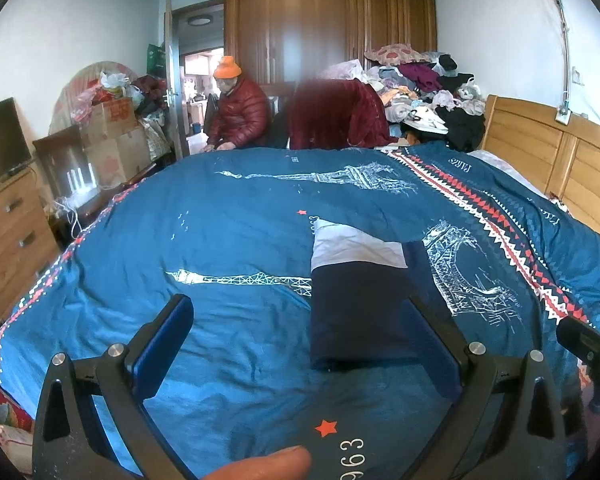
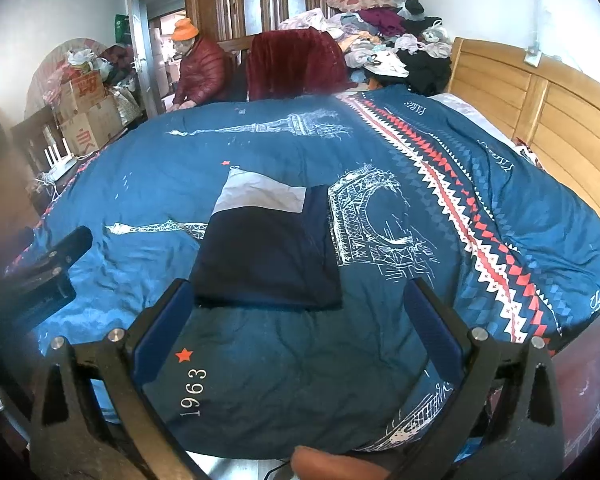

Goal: Fold large clothes

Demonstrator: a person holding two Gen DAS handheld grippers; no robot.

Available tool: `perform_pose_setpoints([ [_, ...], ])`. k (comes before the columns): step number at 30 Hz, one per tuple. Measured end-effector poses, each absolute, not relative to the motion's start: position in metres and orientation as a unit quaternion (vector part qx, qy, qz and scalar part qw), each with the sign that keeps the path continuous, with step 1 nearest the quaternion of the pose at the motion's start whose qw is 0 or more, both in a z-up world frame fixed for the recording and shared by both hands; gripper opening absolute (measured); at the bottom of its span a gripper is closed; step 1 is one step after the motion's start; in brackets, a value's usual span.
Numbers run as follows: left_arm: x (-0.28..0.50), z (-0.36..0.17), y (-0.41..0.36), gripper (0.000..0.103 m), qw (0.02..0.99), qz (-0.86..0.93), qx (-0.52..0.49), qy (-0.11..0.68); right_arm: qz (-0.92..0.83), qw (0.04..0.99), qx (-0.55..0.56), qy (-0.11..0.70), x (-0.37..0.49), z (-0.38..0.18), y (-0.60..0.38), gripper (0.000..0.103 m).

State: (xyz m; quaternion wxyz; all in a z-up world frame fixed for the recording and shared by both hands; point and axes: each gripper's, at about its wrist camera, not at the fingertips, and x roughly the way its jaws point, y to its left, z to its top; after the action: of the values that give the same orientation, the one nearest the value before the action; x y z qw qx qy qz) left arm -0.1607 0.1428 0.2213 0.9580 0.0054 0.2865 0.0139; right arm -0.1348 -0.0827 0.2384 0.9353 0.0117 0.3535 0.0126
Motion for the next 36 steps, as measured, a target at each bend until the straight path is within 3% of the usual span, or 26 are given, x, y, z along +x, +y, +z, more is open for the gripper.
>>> perform_pose_setpoints([
  [36, -0.128, 0.194, 0.133, 0.103, 0.95, 0.003, 0.014, 0.313, 0.009, 0.93, 0.018, 0.367, -0.113, 0.223, -0.098, 0.103],
])
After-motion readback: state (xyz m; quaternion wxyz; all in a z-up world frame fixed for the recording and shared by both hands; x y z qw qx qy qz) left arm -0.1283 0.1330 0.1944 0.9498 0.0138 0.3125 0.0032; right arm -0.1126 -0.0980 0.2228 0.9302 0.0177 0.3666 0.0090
